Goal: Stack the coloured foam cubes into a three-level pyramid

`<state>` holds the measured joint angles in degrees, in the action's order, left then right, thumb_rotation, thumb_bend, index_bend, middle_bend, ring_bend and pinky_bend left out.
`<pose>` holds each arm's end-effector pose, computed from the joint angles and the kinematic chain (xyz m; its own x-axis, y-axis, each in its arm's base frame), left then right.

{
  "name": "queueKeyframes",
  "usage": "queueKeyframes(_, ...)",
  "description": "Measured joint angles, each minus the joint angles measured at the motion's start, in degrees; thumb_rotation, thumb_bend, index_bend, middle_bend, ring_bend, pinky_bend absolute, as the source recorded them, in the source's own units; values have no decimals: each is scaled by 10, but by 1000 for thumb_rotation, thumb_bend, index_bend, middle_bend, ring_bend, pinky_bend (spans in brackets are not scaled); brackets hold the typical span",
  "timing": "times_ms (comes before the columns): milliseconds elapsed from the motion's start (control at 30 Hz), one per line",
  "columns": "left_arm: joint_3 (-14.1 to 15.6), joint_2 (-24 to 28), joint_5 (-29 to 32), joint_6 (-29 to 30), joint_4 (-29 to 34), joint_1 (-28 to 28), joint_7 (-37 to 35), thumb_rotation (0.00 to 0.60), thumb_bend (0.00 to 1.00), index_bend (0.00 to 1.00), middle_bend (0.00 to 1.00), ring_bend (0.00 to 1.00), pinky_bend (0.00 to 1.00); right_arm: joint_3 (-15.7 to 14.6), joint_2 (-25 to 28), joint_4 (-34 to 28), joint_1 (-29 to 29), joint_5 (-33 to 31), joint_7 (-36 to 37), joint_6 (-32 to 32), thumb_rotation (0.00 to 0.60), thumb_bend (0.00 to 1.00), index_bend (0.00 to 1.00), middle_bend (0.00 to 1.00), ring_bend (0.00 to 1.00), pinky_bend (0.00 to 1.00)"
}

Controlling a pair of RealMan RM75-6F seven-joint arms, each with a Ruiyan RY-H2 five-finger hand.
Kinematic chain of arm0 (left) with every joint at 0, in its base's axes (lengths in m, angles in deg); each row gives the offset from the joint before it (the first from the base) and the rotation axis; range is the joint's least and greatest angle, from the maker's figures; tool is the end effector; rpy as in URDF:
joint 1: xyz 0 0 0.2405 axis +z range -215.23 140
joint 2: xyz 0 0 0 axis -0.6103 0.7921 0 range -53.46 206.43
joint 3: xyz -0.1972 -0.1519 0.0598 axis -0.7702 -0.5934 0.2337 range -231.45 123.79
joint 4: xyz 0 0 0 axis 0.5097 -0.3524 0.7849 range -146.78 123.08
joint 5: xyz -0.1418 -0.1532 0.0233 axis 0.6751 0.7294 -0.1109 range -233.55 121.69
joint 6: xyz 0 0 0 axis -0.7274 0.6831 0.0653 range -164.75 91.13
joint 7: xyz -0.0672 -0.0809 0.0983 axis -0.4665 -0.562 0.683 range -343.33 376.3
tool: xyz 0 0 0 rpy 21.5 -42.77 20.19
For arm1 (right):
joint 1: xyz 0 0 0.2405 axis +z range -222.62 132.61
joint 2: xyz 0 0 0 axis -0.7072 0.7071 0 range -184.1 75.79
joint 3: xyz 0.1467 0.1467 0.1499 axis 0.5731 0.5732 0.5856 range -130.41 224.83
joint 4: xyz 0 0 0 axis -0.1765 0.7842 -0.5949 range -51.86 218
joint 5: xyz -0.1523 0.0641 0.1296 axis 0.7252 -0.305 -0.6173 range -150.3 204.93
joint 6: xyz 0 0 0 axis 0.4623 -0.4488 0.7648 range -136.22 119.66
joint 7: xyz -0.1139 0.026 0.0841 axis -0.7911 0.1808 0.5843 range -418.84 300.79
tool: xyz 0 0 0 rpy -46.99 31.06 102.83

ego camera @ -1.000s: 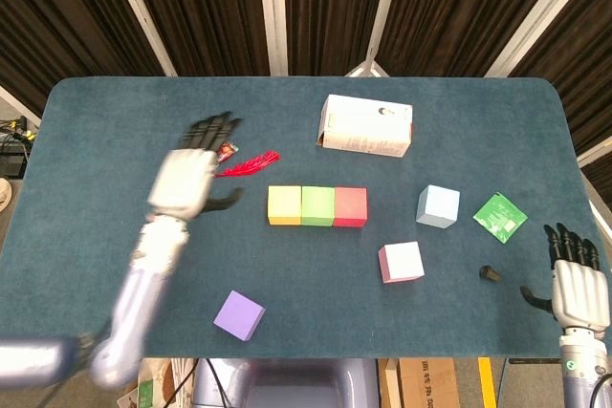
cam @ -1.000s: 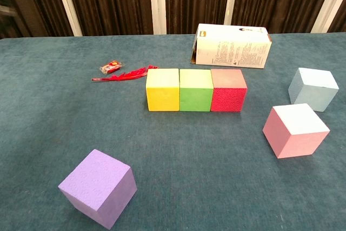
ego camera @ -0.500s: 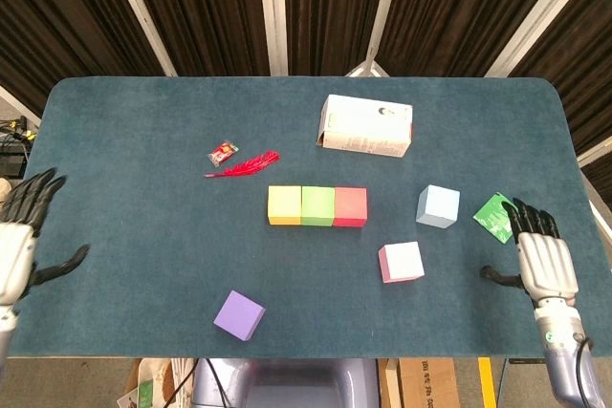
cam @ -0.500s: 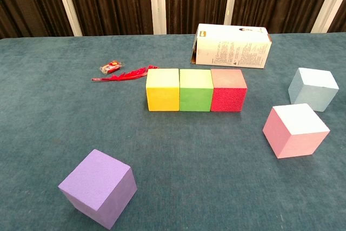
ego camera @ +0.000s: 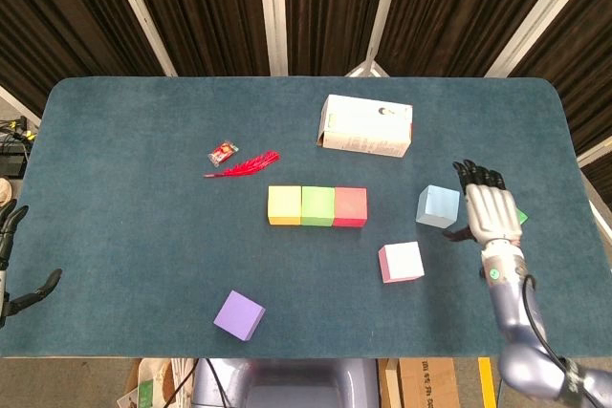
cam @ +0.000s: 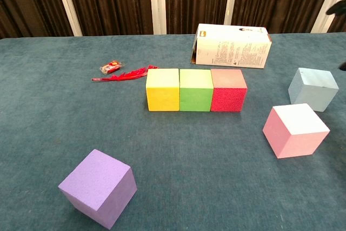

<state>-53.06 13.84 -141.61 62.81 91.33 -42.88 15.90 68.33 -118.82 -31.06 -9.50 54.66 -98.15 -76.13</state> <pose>-0.2702 0.1646 0.1787 0.2296 -0.1764 0.9572 0.9718 -0.0125 -0.2354 -0.1810 -0.3275 0.1258 0.3450 -0.2545 0.9035 -0.9090 0.1493 0.3891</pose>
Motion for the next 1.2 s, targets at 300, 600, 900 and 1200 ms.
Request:
queueKeyframes(300, -29, -18, 22, -7, -12, 3, 12, 600, 296, 77, 0, 0, 0, 19, -91, 97, 105, -145, -66, -26, 600, 113, 0, 7, 0, 0)
queueKeyframes(600, -44, -20, 51, -39, -8, 1, 40, 600, 295, 77, 0, 0, 0, 7, -137, 177, 129, -183, -78, -26, 600, 113, 49, 83, 1, 0)
queueKeyframes(900, -51, -27, 55, -55, -10, 0, 53, 600, 296, 77, 0, 0, 0, -13, -142, 188, 128, -188, -81, -26, 600, 112, 136, 141, 15, 0)
queueKeyframes(1200, -57, -30, 54, -58, -9, 5, 53, 600, 297, 77, 0, 0, 0, -27, -145, 203, 118, -179, -69, -11, 600, 112, 220, 211, 56, 0)
